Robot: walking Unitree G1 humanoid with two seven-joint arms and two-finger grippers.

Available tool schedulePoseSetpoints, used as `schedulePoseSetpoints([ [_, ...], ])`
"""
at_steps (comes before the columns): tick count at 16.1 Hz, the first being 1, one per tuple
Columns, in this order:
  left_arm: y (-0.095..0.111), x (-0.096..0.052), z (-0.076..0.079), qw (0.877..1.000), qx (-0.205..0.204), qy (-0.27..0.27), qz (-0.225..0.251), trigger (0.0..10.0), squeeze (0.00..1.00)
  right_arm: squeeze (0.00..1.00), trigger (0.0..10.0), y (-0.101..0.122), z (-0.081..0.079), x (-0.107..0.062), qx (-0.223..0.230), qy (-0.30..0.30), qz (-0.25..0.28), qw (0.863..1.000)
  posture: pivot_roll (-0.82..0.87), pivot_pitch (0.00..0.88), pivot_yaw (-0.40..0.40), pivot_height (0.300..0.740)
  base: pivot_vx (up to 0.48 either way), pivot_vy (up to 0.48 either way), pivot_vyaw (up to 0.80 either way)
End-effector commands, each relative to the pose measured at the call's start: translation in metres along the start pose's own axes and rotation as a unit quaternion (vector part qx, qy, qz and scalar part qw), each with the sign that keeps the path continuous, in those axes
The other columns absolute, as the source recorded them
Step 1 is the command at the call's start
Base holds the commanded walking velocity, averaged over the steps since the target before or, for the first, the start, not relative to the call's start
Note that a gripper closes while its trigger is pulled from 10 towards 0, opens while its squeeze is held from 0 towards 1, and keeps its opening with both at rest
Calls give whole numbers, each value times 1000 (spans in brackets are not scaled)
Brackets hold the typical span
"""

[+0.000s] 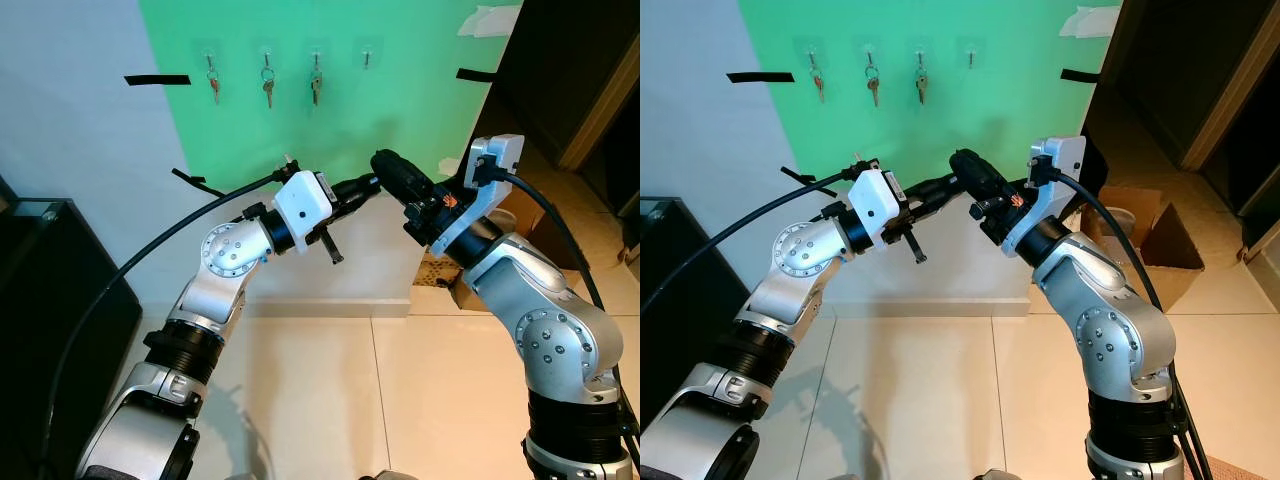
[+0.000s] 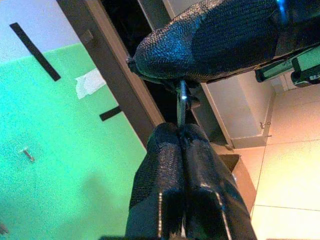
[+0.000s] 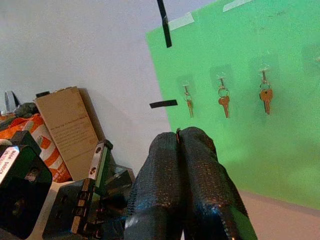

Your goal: Hang keys on a hook

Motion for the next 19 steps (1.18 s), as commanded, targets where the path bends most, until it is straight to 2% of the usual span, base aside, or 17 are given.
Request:
schedulePoseSetpoints([
  [1,7,2,-6,1000,6,3,10,0,0,0,10000,7,-4,2,-7,8,6,1000,-135,0,26,740,0,0,0],
  [4,7,2,-6,1000,-6,4,14,0,0,0,10000,7,-3,1,-8,5,6,1000,-141,0,29,740,0,0,0],
  [6,9,1,-8,999,-43,9,25,0,0,0,10000,6,1,1,-10,-8,4,1000,-143,0,31,740,0,0,0],
  [9,8,-5,-10,996,-90,-6,18,0,0,0,10000,2,17,0,-7,-56,-2,998,-140,0,33,740,0,0,0],
  [12,5,-13,-13,992,-121,-18,3,0,0,0,10000,0,28,-2,-5,-85,-6,996,-138,0,32,740,0,0,0],
  [15,1,-22,-18,992,-123,-24,-22,0,0,0,10000,-1,28,-2,-6,-89,-10,996,-134,0,31,740,0,0,0],
  [19,5,-26,-27,992,-124,-7,-20,0,0,0,10000,-5,29,-2,-8,-91,-16,996,-134,0,34,740,0,0,0],
])
Point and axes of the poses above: a point about 5 cm out from each wrist's last joint towards the gripper, its own x axis pointing out of the wrist towards the gripper, its own y axis along the axis of the wrist's last joint, z = x × y, the point moved 4 cm from there along x, pointing out of the wrist towards the gripper, and after that the axes turned 11 degrees about -x, right-handed, at the moved point
